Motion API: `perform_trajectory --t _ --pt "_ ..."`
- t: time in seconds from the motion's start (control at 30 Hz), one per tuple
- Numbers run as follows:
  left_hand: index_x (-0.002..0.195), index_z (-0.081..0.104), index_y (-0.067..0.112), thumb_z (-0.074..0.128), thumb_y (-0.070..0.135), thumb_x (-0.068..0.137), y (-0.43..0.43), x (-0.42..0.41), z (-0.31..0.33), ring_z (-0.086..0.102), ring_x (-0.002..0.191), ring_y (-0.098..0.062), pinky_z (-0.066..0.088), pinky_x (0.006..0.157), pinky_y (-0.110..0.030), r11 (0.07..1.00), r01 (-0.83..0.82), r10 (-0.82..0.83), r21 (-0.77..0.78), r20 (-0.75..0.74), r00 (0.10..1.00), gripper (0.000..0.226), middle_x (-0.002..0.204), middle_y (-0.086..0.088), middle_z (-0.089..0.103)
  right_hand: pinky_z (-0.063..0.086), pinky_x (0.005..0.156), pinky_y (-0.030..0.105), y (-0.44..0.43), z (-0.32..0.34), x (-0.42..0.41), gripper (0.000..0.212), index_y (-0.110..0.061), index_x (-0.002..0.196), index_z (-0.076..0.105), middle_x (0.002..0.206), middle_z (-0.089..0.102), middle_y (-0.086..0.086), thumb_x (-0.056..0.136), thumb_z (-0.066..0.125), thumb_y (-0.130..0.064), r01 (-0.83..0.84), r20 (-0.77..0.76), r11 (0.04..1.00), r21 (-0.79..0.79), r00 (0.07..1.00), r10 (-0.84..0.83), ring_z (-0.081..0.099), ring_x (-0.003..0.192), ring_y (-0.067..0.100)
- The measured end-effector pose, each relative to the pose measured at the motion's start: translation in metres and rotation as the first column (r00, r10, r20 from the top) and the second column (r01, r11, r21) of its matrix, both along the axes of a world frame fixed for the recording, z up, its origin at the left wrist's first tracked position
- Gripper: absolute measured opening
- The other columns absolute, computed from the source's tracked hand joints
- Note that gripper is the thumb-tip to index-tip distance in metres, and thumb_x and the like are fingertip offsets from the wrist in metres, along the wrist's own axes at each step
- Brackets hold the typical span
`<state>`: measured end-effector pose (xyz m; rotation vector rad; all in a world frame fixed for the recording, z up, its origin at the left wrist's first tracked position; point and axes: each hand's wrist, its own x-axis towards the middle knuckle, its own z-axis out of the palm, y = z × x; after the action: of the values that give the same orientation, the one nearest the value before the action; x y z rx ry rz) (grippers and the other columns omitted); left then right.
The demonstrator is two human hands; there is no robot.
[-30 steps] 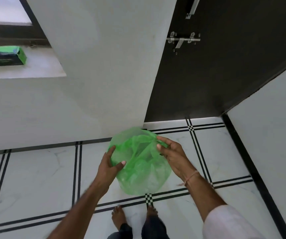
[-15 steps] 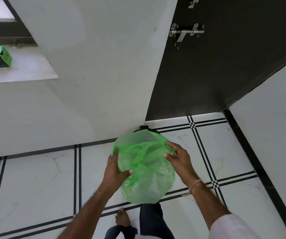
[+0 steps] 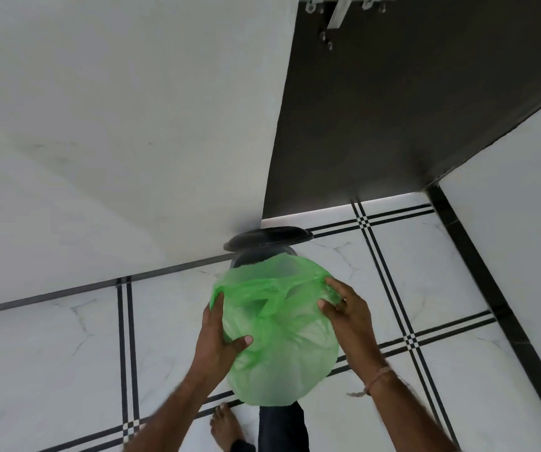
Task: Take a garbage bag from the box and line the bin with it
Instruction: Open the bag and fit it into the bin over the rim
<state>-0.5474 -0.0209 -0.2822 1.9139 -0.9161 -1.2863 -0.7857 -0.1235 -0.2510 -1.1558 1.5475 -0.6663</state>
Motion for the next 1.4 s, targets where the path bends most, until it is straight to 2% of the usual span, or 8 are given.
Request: perform_trajectory --t 0.13,0.23,0.53,0.7,0.83,1.0,1.27,1.4 --pt "0.163 0.021 0.017 0.074 0.05 0.076 -0.039 -0.012 -0.025 0.029 0.138 0.002 0.031 0.096 -0.005 0.99 0.061 -0.045 -0.131 0.122 0.992 0.106 0.163 0.001 0.025 0.053 0.101 0.028 -0.027 -0.007 0.001 0.049 -0.02 0.137 0.064 0.137 0.065 -0.008 0.092 0.071 -0.003 0.065 0.059 0.991 -0.117 0.997 -0.059 0.065 0.122 0.007" --pt "0.164 0.018 0.019 0.069 0.054 0.083 -0.063 -0.024 -0.056 0.03 0.128 0.012 0.042 0.096 -0.019 0.982 0.061 -0.027 -0.179 0.185 0.982 0.102 0.165 -0.001 0.024 0.054 0.104 0.034 -0.039 -0.043 -0.002 0.047 -0.018 0.136 0.064 0.136 0.067 -0.003 0.092 0.07 -0.001 0.109 0.082 0.989 -0.104 0.992 -0.1 0.065 0.123 0.01" --pt "0.163 0.015 0.023 0.08 0.01 0.079 -0.083 -0.021 -0.179 0.057 0.128 -0.035 0.057 0.089 -0.045 0.993 0.109 -0.115 0.037 0.33 0.937 0.107 0.167 -0.003 0.022 0.058 0.096 0.029 -0.057 -0.194 -0.009 0.05 -0.02 0.13 0.066 0.13 0.07 0.008 0.087 0.071 0.006 0.12 -0.041 0.991 0.062 0.992 -0.117 0.068 0.119 0.023" --pt "0.163 0.016 0.02 0.083 0.038 0.07 -0.104 0.008 -0.256 0.046 0.137 -0.034 0.048 0.097 -0.044 0.985 0.135 -0.163 0.108 0.318 0.934 0.117 0.161 -0.007 0.032 0.06 0.086 0.021 -0.086 -0.268 -0.007 0.059 -0.012 0.143 0.056 0.136 0.064 0.008 0.089 0.065 0.012 0.035 -0.043 0.994 0.102 0.999 -0.031 0.067 0.116 0.024" --pt "0.165 0.007 0.023 0.086 0.034 0.078 -0.128 0.013 -0.288 0.052 0.129 -0.038 0.048 0.094 -0.046 0.988 0.127 -0.149 0.084 0.36 0.921 0.118 0.153 -0.01 0.04 0.037 0.118 0.029 -0.107 -0.302 -0.003 0.071 -0.007 0.152 0.045 0.155 0.049 0.009 0.087 0.068 0.011 -0.235 -0.256 0.972 -0.022 0.941 0.222 0.049 0.142 0.023" --pt "0.164 0.012 0.022 0.082 0.04 0.082 -0.147 0.023 -0.312 0.056 0.127 -0.04 0.05 0.093 -0.048 0.983 0.171 -0.184 0.07 0.465 0.866 0.11 0.153 -0.012 0.047 0.024 0.124 0.029 -0.127 -0.327 -0.01 0.079 -0.003 0.156 0.036 0.164 0.034 0.01 0.086 0.068 0.009 -0.405 -0.444 0.911 -0.078 0.833 0.332 0.032 0.153 0.024" --pt "0.164 0.017 0.022 0.043 0.053 0.102 -0.166 0.034 -0.332 0.06 0.121 -0.046 0.054 0.085 -0.053 0.978 0.198 -0.196 0.061 0.582 0.789 0.074 0.153 -0.019 0.048 0.028 0.12 0.03 -0.154 -0.347 -0.004 0.076 -0.013 0.16 0.03 0.168 0.03 0.004 0.092 0.057 0.006 -0.485 -0.542 0.867 -0.112 0.761 0.356 0.035 0.152 0.026" --pt "0.155 0.041 0.025 0.032 0.056 0.104 -0.179 0.043 -0.342 0.059 0.121 -0.045 0.049 0.093 -0.051 0.981 0.102 -0.173 0.163 0.518 0.838 0.06 0.138 -0.024 0.056 0.028 0.125 0.037 -0.16 -0.357 -0.008 0.075 -0.022 0.16 0.031 0.165 0.036 0.002 0.093 0.049 0.007 -0.457 -0.493 0.88 0.126 0.741 0.456 0.038 0.15 0.028"
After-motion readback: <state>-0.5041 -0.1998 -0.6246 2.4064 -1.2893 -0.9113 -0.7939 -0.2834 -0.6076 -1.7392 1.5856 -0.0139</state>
